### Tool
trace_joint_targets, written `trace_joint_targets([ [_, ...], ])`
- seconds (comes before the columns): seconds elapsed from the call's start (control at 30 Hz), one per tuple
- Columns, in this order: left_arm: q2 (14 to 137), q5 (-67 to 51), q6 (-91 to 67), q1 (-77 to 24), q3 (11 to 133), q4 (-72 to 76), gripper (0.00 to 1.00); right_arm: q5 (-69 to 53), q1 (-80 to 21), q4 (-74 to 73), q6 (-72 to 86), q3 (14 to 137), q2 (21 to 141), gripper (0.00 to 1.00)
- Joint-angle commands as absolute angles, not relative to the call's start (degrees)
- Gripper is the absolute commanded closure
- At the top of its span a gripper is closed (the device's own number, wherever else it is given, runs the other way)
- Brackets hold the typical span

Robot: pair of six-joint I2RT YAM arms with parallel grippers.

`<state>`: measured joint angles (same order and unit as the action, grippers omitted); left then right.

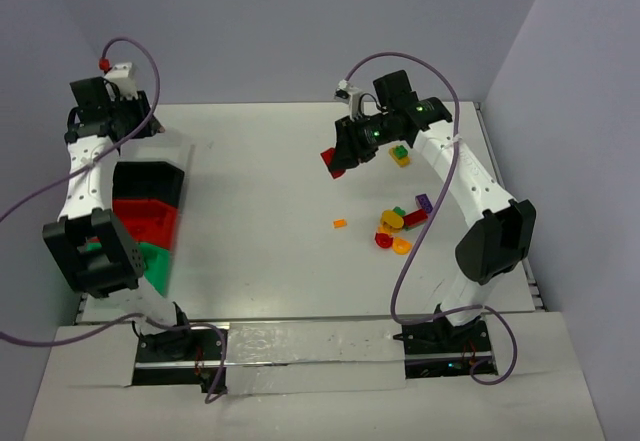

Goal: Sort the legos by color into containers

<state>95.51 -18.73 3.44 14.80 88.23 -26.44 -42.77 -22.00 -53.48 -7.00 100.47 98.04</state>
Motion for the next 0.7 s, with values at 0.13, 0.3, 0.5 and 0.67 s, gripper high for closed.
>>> trace_joint_targets([
  [0.13, 109.78, -2.12, 4.66, 15.58, 100.97, -24.55, 1.00, -35.69, -23.03, -50.69, -5.93, 100.68, 97.38, 1.00],
  [0.3, 116.57, -1.49, 3.53, 15.56, 106.56, -24.51, 1.00, -34.19, -23.46, -51.41, -6.41, 101.50, 98.43, 1.00],
  [0.5, 122.80, -1.05, 3.01, 15.58, 110.48, -25.45, 0.93, -34.19, -24.06, -51.33, -6.59, 101.76, 99.28, 1.00],
  [0.67, 125.65, -2.28, 2.90, 15.64, 111.42, -25.71, 0.80, -33.57, -24.52, -51.33, -6.68, 101.78, 100.00, 1.00],
])
